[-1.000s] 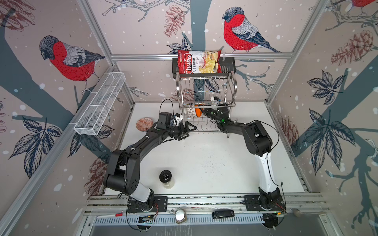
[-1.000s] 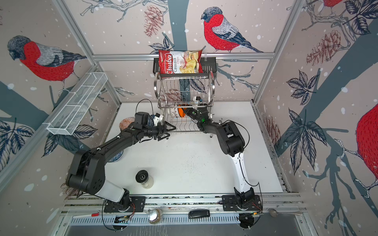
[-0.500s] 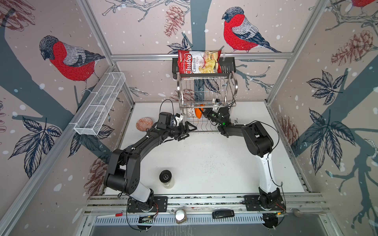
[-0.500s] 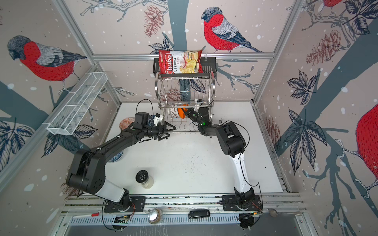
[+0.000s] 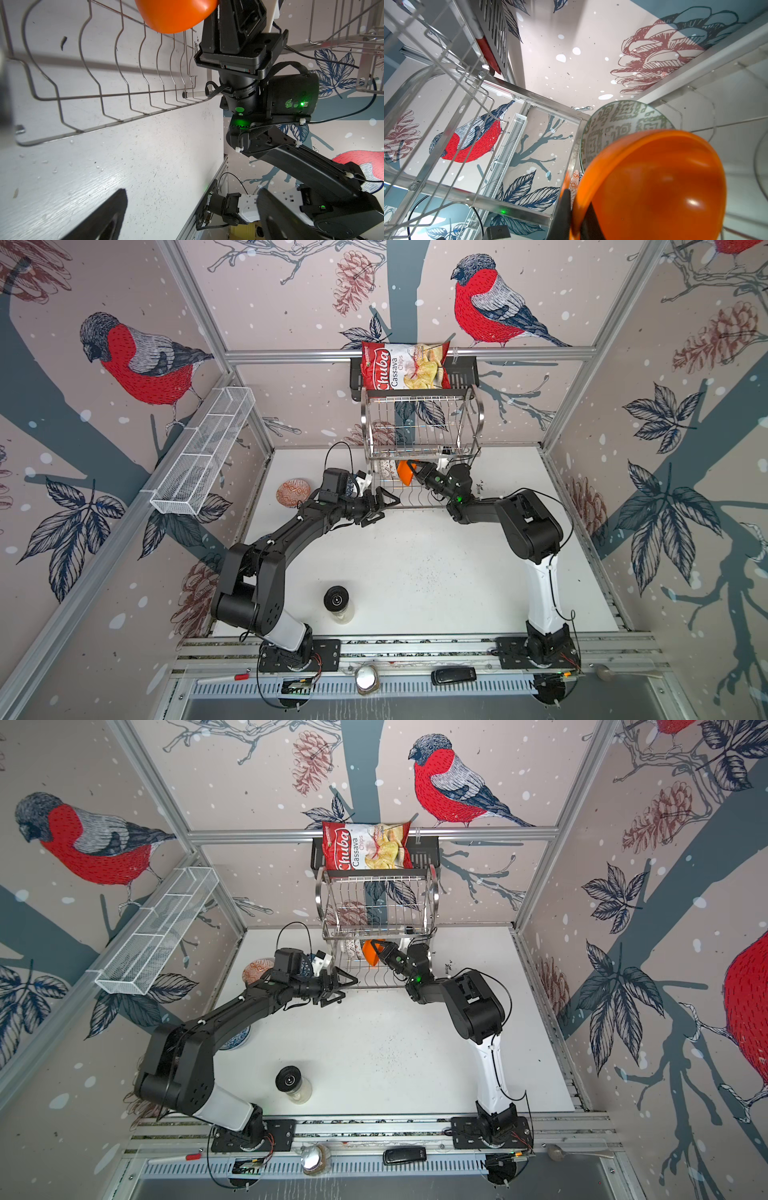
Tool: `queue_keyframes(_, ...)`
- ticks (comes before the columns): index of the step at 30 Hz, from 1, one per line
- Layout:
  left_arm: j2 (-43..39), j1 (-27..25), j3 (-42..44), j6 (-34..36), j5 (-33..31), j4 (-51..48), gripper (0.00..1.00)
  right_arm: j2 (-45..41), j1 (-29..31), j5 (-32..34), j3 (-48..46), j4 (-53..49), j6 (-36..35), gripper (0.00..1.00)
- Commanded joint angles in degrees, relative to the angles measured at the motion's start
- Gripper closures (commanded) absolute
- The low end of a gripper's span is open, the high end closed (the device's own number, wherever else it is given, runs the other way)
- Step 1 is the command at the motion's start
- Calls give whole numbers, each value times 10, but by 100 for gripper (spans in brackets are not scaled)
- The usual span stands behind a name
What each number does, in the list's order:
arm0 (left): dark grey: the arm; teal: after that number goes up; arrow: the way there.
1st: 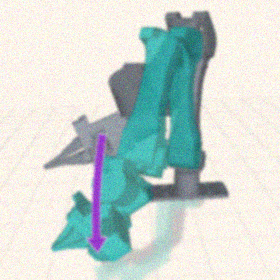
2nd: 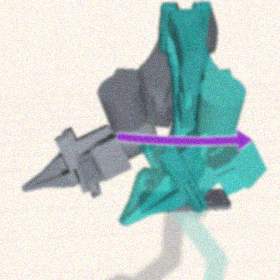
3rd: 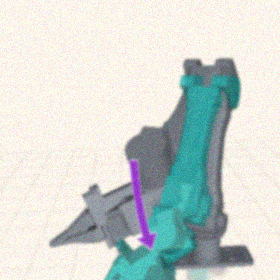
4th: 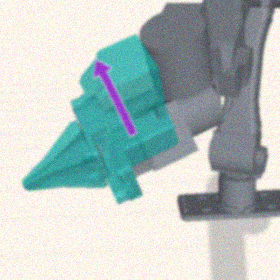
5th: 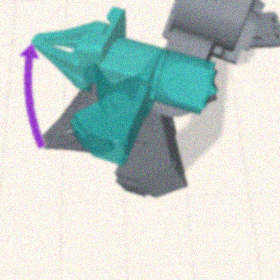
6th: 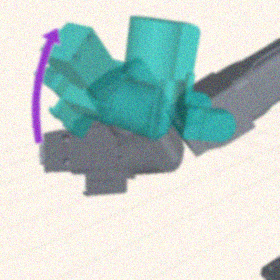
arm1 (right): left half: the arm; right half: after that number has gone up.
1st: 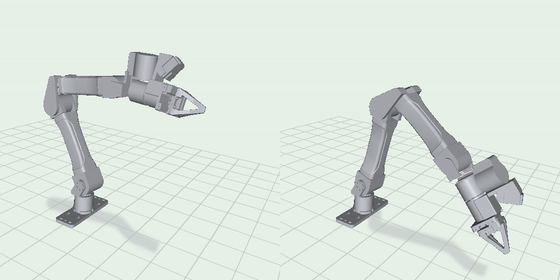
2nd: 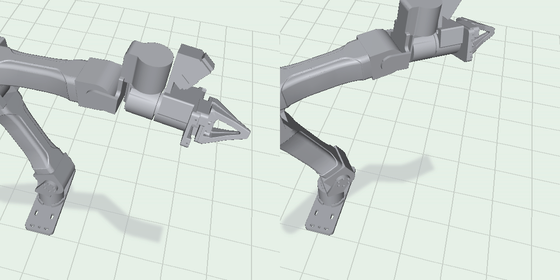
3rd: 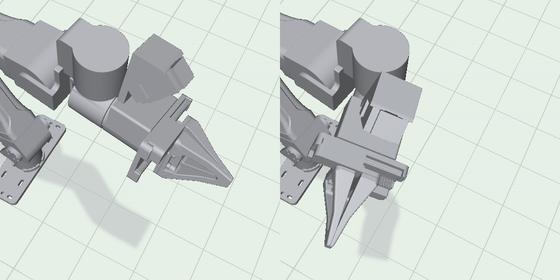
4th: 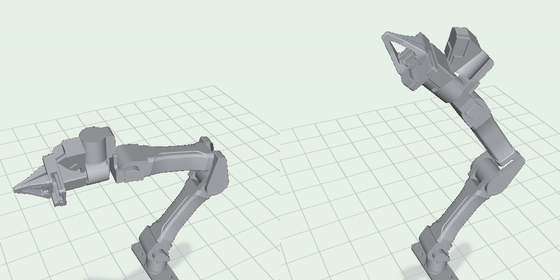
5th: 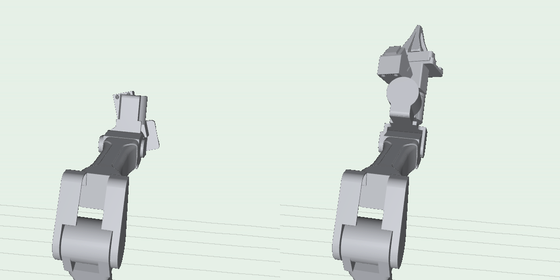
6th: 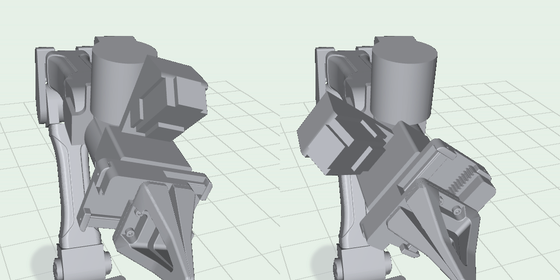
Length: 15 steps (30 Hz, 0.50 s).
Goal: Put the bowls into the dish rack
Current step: 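Lower the orange bowl between the rack wires beside the green-patterned bowl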
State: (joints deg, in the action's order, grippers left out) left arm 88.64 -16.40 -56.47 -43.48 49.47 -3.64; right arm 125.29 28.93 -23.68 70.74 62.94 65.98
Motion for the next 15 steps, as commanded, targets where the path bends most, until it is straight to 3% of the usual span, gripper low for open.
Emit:
queue_keyframes(1, -4, -1, 1, 4, 5, 6, 3, -12, 6, -3, -12, 45, 8, 96)
queue_keyframes(15, -8, -1, 11, -3, 9, 13, 3, -17, 30, 10, -44, 68, 14, 96)
